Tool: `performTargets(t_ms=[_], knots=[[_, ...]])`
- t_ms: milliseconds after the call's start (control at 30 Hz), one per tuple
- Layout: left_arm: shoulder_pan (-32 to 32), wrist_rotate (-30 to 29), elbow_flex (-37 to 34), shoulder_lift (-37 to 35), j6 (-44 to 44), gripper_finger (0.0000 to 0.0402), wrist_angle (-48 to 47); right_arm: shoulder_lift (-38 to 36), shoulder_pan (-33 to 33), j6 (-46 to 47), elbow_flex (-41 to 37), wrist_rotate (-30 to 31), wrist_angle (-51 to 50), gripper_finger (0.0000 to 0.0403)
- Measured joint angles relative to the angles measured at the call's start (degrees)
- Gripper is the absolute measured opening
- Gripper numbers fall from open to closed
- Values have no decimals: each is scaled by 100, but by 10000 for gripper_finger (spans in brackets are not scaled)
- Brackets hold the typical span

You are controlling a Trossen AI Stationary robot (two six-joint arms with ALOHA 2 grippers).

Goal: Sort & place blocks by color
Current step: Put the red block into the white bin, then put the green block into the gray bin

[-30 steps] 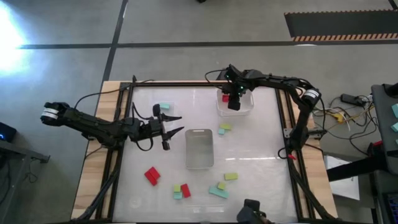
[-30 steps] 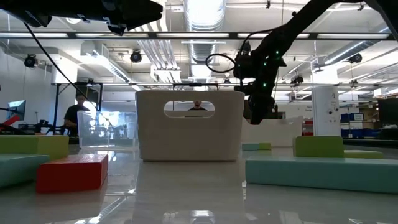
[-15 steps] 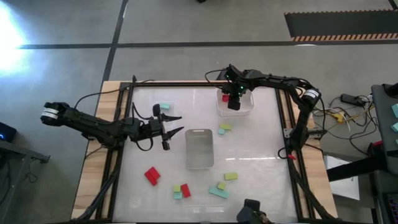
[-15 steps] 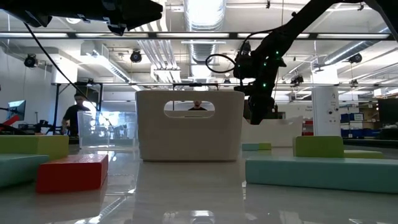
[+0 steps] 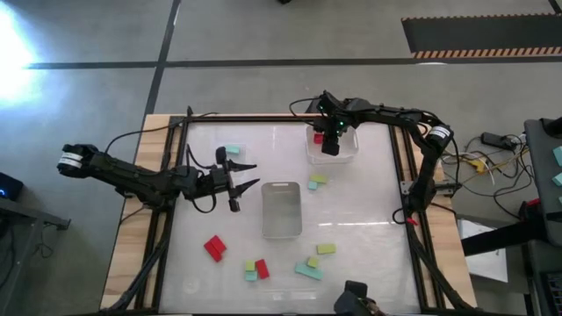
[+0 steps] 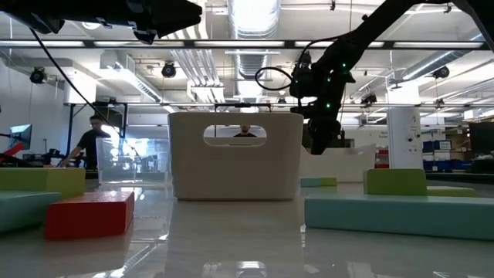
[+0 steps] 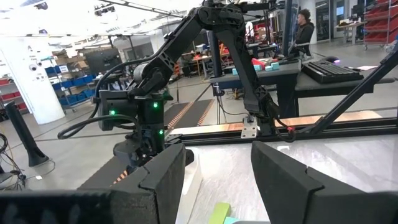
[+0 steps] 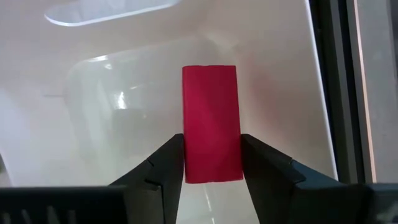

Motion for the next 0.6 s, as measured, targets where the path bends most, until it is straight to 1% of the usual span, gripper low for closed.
performTargets(t_ms=[100, 400, 500, 600], knots=[[0, 1, 0, 0, 0, 168, 0, 0, 0, 13, 2, 17, 0, 149], [0, 1, 0, 0, 2, 168, 0, -11, 0, 152, 4, 278, -30, 204], [2, 1, 0, 0, 2, 168, 0, -134, 23, 477, 4, 278, -239, 210], [0, 1, 0, 0, 2, 168, 2, -405, 100, 821, 4, 273, -594, 208]])
